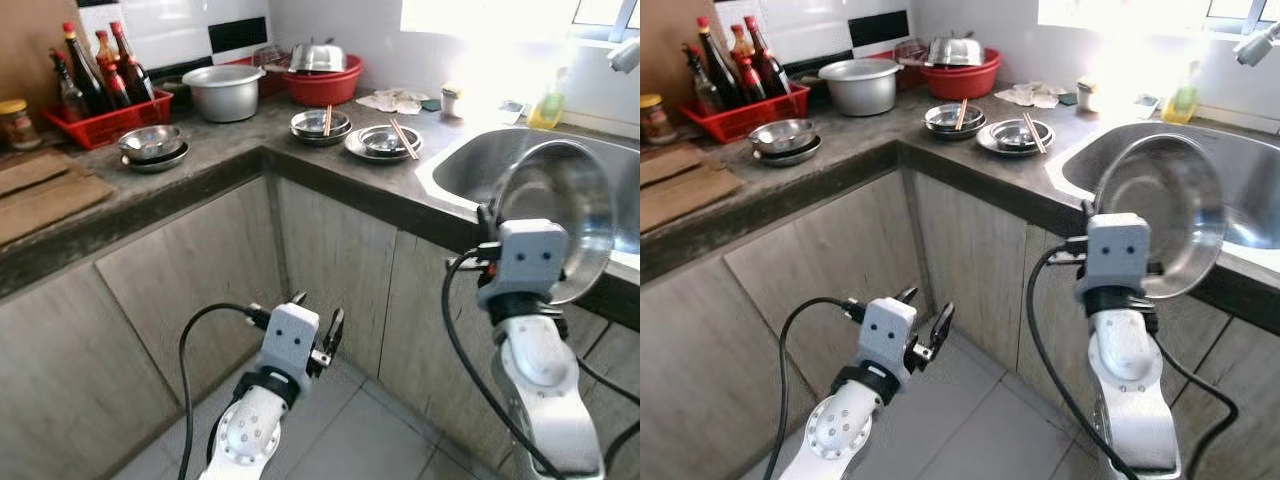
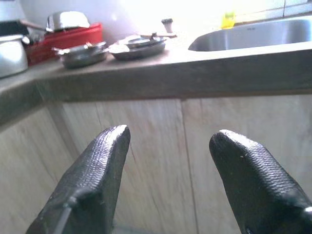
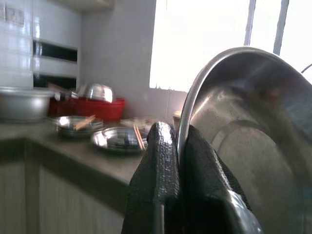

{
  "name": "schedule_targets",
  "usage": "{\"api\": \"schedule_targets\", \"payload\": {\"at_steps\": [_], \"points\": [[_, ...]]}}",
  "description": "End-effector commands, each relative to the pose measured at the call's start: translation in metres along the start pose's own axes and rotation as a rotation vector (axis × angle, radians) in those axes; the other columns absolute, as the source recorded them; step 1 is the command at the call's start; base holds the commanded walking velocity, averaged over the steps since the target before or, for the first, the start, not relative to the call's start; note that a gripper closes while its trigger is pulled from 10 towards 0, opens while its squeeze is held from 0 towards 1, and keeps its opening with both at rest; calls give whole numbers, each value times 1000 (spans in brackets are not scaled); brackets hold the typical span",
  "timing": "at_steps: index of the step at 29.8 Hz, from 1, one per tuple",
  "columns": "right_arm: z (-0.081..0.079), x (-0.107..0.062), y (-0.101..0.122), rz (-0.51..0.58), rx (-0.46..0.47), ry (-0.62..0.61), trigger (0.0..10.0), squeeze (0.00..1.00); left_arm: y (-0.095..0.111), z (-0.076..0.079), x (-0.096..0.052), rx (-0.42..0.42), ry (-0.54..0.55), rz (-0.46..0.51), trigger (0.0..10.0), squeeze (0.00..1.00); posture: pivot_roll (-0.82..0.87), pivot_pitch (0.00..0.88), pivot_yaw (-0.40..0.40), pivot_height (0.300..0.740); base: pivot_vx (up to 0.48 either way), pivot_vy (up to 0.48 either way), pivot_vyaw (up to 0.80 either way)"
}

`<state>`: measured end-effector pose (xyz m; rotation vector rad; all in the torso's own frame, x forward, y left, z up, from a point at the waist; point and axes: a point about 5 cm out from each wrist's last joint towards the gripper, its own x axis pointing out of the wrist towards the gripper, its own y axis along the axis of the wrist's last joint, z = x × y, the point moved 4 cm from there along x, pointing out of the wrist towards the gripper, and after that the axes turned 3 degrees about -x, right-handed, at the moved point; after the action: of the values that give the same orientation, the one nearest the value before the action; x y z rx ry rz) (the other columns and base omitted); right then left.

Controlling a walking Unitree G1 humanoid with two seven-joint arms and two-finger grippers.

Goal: Kitchen organization

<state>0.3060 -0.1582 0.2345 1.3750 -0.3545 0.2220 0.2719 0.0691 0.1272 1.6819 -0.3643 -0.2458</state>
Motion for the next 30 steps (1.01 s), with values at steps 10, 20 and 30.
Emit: {"api": "schedule_targets", "payload": {"at_steps": [10,20,30], "points": [[3,10,11,41,-32,16,0,0,-4,-1,1,-6,5,-13,10000,0,84,0,-9,740,360,0,-800],[-5,17,10,31,-27,68,0,0,-5,-1,0,-8,10,-18,10000,0,86,0,-13,740,360,0,-206],[-25,30,7,11,-89,214,0,0,-5,1,1,-13,6,-16,10000,0,82,0,-14,740,360,0,0]]}}
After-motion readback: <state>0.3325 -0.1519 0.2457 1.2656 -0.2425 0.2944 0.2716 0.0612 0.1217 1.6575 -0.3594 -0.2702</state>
